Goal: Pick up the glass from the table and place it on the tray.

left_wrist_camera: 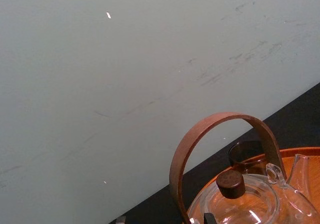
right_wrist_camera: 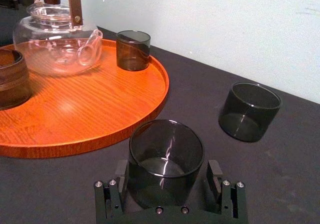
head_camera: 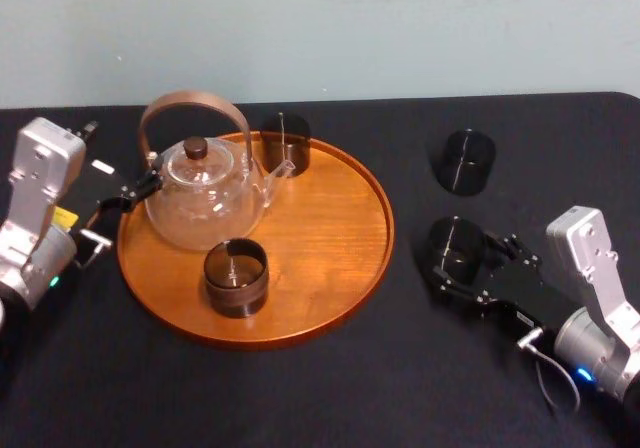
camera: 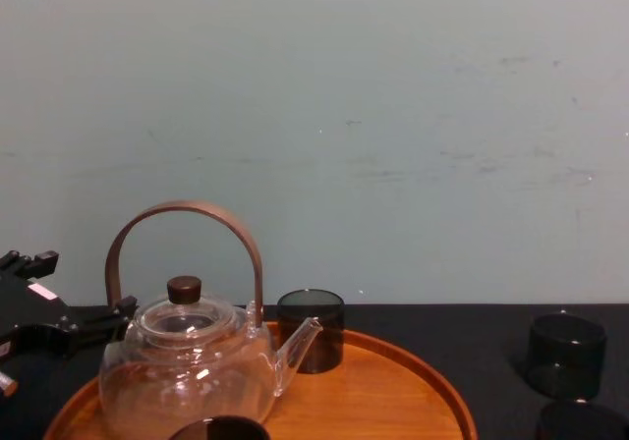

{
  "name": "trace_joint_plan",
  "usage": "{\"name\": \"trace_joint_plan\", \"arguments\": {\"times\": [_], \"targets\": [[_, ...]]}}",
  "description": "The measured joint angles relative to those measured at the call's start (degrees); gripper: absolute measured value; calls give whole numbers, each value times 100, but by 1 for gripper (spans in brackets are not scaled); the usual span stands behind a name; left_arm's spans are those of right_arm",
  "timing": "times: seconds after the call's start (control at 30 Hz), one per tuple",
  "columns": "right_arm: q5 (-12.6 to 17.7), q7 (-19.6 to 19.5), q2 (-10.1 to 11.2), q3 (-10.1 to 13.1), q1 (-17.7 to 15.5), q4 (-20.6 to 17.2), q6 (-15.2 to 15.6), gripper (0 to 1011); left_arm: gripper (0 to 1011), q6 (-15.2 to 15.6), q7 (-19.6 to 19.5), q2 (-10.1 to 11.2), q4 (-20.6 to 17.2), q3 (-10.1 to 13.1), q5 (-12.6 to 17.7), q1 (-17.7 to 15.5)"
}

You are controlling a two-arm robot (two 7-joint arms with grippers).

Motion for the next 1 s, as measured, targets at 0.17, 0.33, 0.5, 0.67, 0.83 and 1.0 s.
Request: {"name": "trace_joint_plan", "arguments": {"times": [0.17, 0.33, 0.5, 0.67, 0.83, 1.0], "targets": [[-75, 65, -129, 6, 177, 177, 23, 1002, 1009, 0, 0, 0, 0, 0, 0, 0], [-144, 159, -259, -10, 339, 346, 37, 1002, 1009, 0, 0, 0, 0, 0, 0, 0], [-152, 260, -369, -33, 479, 537, 55, 1002, 1010, 0, 0, 0, 0, 0, 0, 0], [-131, 333, -420, -49, 547, 642, 84, 1002, 1009, 0, 0, 0, 0, 0, 0, 0], [-130, 325, -409, -49, 532, 620, 80, 1002, 1010, 0, 0, 0, 0, 0, 0, 0], [-130, 316, -402, -47, 524, 604, 76, 1002, 1009, 0, 0, 0, 0, 0, 0, 0]]}}
